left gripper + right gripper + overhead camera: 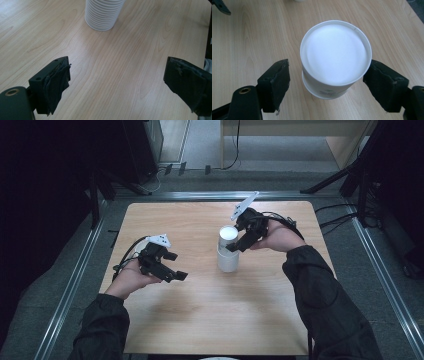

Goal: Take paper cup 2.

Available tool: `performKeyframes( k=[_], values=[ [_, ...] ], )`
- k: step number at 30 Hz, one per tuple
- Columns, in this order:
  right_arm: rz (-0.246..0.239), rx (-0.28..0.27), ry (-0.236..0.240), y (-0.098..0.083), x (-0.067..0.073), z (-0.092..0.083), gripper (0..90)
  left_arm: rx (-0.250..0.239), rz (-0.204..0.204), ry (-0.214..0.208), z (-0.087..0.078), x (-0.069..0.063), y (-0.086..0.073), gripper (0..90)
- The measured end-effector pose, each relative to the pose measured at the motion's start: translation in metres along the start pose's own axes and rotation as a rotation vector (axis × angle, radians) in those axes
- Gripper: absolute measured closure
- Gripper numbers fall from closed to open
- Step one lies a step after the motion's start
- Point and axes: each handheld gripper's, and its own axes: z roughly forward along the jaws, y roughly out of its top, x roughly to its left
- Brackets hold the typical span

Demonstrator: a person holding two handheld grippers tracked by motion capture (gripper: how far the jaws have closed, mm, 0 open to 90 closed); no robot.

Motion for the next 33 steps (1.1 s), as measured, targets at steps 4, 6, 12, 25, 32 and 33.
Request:
performKeyframes(
  k=[4, 6, 12, 25, 32, 33],
  values=[
    [-0.002, 0.027, 0.019, 0.006, -0.003, 0.005, 23.7, 0.004, 0.016, -0.005, 0.002, 0.000, -0.001, 7.2],
    [-0.001, 0.039, 0.022, 0.009, -0.004, 0.007, 24.7, 0.005, 0.008, -0.011, 0.003, 0.000, -0.001, 7.2],
    [0.027, 0.055, 0.023, 0.013, -0.009, 0.010, 30.1, 0.016, 0.020, -0.011, 0.005, 0.000, -0.002, 7.2],
    [0.003, 0.064, 0.010, 0.016, -0.005, 0.004, 33.5, 0.006, 0.016, -0.010, 0.003, 0.000, -0.004, 14.1],
    [-0.002, 0.055, 0.010, 0.018, -0.005, -0.003, 33.8, 0.007, 0.015, -0.017, 0.004, -0.001, -0.004, 14.1],
    [0.006, 0.055, 0.008, 0.018, -0.004, -0.004, 33.8, 0.010, 0.019, -0.016, 0.004, 0.000, -0.004, 14.1]
  ],
)
